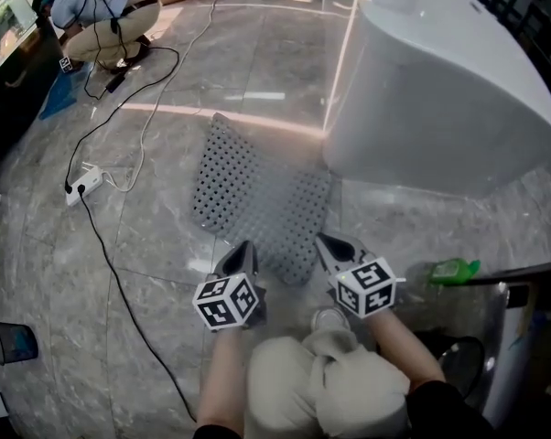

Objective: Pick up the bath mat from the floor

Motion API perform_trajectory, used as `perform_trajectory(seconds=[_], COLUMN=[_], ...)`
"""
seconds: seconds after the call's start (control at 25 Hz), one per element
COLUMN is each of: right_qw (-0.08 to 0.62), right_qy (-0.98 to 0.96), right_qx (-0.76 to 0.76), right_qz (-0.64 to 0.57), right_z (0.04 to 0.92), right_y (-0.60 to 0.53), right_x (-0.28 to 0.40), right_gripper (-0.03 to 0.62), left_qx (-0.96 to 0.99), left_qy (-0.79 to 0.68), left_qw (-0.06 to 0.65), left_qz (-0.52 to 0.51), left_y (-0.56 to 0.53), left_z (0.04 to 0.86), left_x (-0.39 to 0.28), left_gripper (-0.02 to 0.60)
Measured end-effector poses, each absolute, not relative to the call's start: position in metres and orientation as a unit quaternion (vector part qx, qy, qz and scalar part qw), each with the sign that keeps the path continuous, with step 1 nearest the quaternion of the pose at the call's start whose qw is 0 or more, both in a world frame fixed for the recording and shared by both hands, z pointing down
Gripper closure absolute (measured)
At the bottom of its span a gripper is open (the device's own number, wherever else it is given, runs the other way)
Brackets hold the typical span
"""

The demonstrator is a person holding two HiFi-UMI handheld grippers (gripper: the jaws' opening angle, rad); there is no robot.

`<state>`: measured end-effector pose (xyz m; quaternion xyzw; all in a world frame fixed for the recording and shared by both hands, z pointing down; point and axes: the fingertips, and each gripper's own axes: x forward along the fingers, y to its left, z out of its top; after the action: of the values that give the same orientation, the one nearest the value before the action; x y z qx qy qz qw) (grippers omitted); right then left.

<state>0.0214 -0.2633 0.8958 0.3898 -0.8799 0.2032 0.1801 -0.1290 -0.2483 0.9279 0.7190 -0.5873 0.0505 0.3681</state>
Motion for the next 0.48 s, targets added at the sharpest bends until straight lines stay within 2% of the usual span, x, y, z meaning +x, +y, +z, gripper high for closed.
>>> perform_trajectory(seconds=[0.48], right_qw=[0.207], right_qy=[-0.870], right_qx=[0.394], right_qz=[0.213], right_z=[0.966], right_y=[-0.246], right_x=[0.025], right_gripper=[0.583], left_qx=[0.717], left_qy=[-0.588], left_qw=[0.372], left_qz=[0.050], left_y=[-0.234], left_z=[0.974], left_x=[-0.125], left_gripper=[0.581])
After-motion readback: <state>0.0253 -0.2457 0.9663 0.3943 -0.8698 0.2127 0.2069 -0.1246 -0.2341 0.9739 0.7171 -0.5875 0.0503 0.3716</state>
